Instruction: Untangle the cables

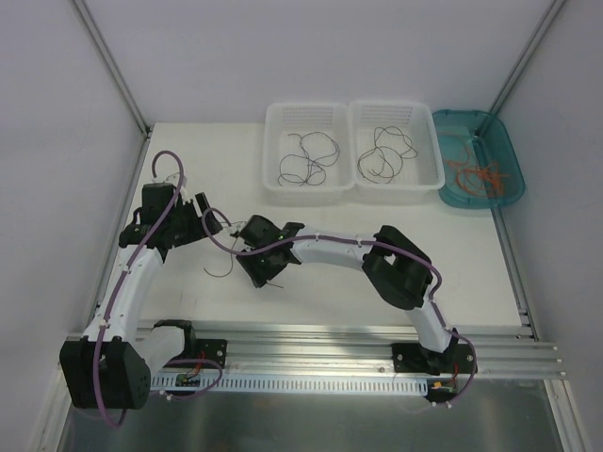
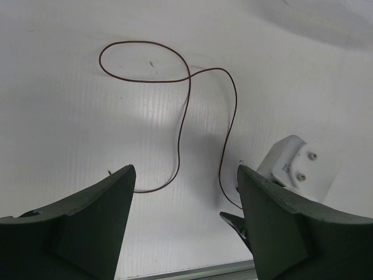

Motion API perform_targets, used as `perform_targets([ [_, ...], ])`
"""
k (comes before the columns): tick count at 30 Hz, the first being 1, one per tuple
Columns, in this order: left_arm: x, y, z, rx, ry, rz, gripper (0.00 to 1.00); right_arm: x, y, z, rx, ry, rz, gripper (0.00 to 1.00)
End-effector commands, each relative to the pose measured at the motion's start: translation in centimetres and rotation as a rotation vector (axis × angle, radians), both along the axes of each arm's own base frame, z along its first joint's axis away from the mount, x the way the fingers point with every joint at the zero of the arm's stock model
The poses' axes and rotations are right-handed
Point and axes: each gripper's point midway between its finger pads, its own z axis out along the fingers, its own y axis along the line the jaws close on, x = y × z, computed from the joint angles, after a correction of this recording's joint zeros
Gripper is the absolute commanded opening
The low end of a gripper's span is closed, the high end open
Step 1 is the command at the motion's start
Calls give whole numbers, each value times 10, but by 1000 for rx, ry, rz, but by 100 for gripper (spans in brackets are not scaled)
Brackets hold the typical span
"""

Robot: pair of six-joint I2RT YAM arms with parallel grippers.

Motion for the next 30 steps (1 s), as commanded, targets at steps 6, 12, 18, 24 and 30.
perform_targets([
  [6,0,-1,1,-21,1,-3,71,-1,-10,-11,-74,-7,-19,33],
  [12,0,-1,1,-22,1,-4,71,11,-55,-2,-169,-120,-94,1],
  [18,0,-2,0,-25,6,-5,71,22,-125,33,-182,-210,-221,1],
  [24,0,-2,-1,-26,9,-6,71,50,-227,108,-123,-354,-471,1],
  [30,-1,-3,-2,-33,14,-11,71,60,-332,189,-9,-485,-733,1],
])
